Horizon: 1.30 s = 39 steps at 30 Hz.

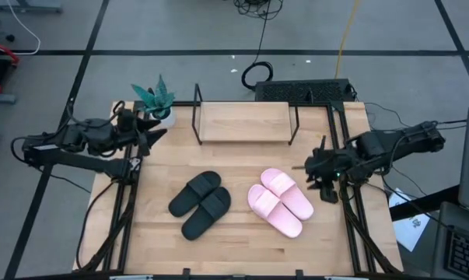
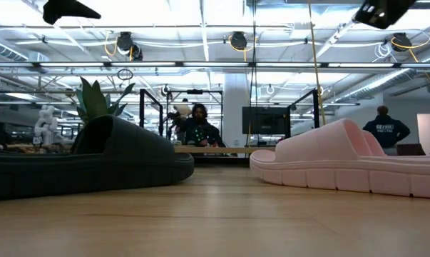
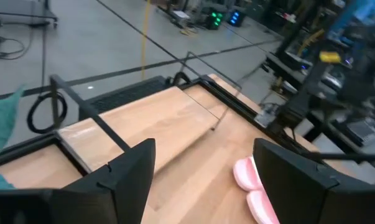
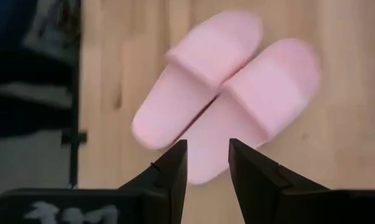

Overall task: Pick and place slides into the shelf
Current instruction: Put the right pink slipper on the shelf

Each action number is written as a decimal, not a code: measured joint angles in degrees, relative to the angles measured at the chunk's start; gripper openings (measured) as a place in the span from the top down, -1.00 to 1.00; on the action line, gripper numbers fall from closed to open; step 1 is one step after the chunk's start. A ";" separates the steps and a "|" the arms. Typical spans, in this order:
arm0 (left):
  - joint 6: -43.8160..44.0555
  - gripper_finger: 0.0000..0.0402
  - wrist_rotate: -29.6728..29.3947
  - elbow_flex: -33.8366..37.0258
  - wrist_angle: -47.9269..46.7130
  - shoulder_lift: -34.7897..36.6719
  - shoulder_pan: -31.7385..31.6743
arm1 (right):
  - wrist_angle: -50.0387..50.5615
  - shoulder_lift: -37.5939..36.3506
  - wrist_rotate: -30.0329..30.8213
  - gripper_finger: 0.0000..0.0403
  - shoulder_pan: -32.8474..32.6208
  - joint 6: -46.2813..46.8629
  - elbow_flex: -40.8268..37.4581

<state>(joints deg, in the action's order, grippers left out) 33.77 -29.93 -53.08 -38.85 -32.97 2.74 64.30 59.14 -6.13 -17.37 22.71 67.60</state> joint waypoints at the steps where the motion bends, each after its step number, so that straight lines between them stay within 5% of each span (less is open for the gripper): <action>1: 0.04 -0.36 -0.36 0.00 0.00 -0.04 -0.01 | -0.23 0.38 -0.06 0.46 -1.04 -0.06 -0.38; 11: 0.05 -0.36 -3.17 0.00 0.02 -0.02 -0.04 | -5.06 3.20 2.17 0.46 -13.50 10.05 -6.48; 16: -3.12 -0.36 -3.24 0.00 0.02 -0.02 -0.04 | -8.71 5.29 10.10 0.46 -18.35 13.88 -7.37; 21: -5.09 -0.36 -3.22 0.00 0.02 -0.02 -0.04 | -14.05 10.03 19.60 0.46 -19.13 4.52 -7.44; 27: -5.15 -0.36 -3.17 0.00 -0.09 -0.02 -0.04 | -13.68 17.09 19.95 0.46 -17.18 -8.38 -7.46; 39: -5.11 -0.36 -3.13 0.00 -0.57 -0.02 -0.04 | -12.62 26.20 28.24 0.46 -15.01 -14.50 -7.98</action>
<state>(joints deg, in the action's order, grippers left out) 28.67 -33.06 -53.08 -39.42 -32.99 2.70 51.68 85.33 22.11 -32.39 8.21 59.62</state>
